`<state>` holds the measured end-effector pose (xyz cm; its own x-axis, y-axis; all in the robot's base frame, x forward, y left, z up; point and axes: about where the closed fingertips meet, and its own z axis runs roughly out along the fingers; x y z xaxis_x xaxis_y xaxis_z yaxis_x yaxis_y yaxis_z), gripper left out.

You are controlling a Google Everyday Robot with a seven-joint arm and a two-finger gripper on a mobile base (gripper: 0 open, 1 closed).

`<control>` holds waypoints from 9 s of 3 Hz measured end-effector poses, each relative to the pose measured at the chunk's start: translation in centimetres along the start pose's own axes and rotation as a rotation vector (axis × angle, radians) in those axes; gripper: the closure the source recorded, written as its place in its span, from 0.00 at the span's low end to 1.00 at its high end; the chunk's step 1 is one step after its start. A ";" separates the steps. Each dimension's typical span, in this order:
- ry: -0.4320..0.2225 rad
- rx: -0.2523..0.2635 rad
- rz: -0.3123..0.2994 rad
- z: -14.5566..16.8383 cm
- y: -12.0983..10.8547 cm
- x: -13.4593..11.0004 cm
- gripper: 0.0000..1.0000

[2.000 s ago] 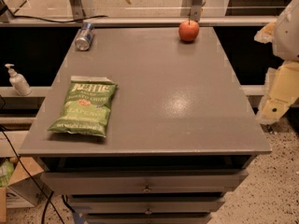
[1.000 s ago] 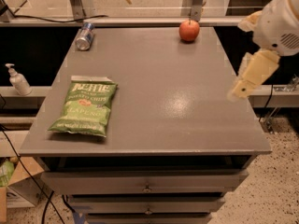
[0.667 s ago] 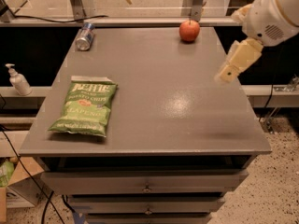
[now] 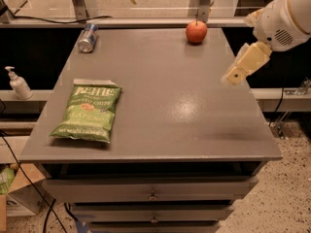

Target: Move apple near green jalapeno chip bag

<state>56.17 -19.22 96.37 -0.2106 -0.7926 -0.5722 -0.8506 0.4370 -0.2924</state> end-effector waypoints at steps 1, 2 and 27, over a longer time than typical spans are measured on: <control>-0.110 0.044 0.079 2.3 -2.9 -0.7 0.00; -0.223 0.095 0.146 5.5 -7.3 -2.0 0.00; -0.531 -0.516 -0.063 22.1 10.3 -14.0 0.00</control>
Offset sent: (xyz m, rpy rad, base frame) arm 0.1649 0.0075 -0.0109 0.3862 -0.1947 -0.1644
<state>60.98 5.77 84.41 -0.0040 -0.4401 -0.8980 -0.9992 0.0382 -0.0142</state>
